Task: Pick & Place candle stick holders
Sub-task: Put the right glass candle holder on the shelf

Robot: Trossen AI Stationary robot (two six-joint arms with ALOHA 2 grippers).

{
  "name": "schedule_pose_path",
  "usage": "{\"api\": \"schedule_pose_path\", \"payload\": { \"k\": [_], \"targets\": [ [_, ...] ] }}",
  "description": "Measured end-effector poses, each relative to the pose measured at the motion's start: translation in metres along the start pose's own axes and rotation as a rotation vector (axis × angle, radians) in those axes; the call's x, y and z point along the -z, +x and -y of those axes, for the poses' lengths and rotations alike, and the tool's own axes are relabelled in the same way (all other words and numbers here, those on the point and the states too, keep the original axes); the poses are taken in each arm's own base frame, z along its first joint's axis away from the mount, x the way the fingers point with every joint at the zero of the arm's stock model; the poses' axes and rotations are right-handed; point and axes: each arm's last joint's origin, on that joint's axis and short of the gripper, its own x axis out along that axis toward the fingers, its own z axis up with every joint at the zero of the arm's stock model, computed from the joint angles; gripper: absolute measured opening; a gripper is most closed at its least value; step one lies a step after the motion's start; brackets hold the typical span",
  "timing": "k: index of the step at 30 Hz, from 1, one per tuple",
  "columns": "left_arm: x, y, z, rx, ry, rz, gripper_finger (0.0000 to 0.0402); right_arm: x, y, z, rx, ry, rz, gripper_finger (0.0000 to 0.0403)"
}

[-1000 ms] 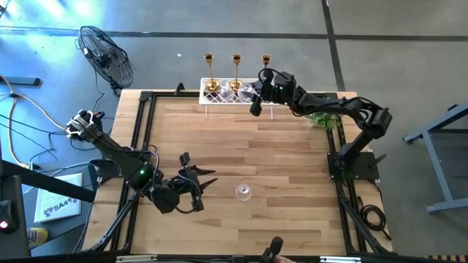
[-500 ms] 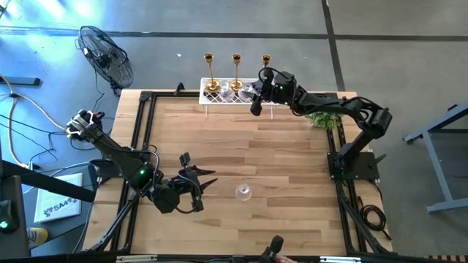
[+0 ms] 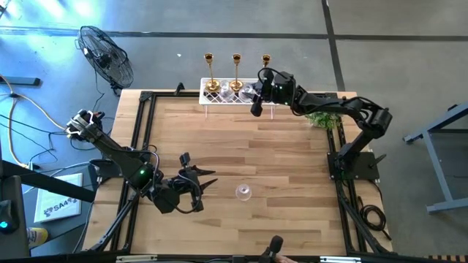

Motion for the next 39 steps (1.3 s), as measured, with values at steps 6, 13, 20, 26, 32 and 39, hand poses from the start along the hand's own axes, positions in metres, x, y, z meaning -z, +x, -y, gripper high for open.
{"api": "schedule_pose_path", "payload": {
  "k": [6, 13, 20, 26, 32, 39],
  "targets": [
    [0.0000, 0.0000, 0.0000, 0.000, 0.000, 0.000, 0.0108, 0.0002, 0.0000, -0.0003, -0.008, 0.001, -0.001, 0.0119],
    [0.0000, 0.0000, 0.0000, 0.001, 0.000, 0.000, 0.0108, 0.0003, 0.0000, -0.0009, -0.027, 0.024, 0.002, 0.0119],
    [0.0000, 0.0000, 0.0000, 0.001, 0.000, -0.001, 0.0108, 0.0024, 0.0001, -0.0006, -0.005, 0.030, -0.024, 0.0118],
    [0.0000, 0.0000, 0.0000, 0.001, 0.000, -0.001, 0.0108, 0.0027, 0.0001, -0.0005, 0.000, 0.031, -0.027, 0.0118],
    [0.0000, 0.0000, 0.0000, 0.001, 0.000, -0.001, 0.0108, 0.0027, 0.0001, -0.0006, 0.000, 0.052, -0.027, 0.0129],
    [0.0000, 0.0000, 0.0000, 0.001, 0.000, -0.001, 0.0108, 0.0024, 0.0001, -0.0013, -0.027, 0.054, -0.020, 0.0128]
  ]
}}
